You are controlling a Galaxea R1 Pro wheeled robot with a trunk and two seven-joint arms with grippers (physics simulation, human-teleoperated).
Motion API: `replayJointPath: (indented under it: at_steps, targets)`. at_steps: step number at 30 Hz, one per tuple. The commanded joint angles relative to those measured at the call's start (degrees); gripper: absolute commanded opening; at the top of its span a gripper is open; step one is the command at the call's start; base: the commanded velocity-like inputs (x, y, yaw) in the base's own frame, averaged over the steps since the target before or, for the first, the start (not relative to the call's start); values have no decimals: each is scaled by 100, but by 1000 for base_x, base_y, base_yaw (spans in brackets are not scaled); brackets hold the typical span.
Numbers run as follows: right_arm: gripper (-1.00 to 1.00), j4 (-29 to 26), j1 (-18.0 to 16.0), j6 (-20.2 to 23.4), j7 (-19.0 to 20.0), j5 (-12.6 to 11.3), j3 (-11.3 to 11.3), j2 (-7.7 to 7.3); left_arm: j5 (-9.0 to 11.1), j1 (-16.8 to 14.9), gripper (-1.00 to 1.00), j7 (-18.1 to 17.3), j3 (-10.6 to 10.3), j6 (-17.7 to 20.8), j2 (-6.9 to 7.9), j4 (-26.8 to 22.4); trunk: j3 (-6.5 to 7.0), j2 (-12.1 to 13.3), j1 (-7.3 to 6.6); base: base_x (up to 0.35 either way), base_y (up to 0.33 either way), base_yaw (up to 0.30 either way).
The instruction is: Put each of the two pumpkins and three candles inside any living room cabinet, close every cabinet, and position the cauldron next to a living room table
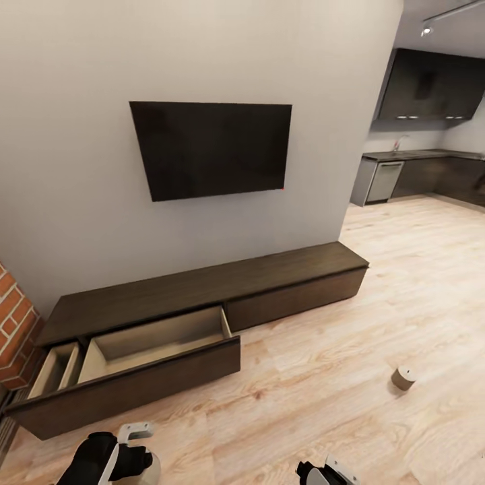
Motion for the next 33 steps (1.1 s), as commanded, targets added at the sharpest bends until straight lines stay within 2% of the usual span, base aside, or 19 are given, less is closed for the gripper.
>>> replayJointPath:
  at_steps: [1,33]
  targets:
    - [100,1,-2,1,0,0,0,0,1,0,-100,-2,0,-1,0,0,2,0,0,0,0,-279]
    - [100,9,-1,2,-7,-3,0,-8,1,0,-100,7,-4,-8,0,3,76,0,0,0,0,-279]
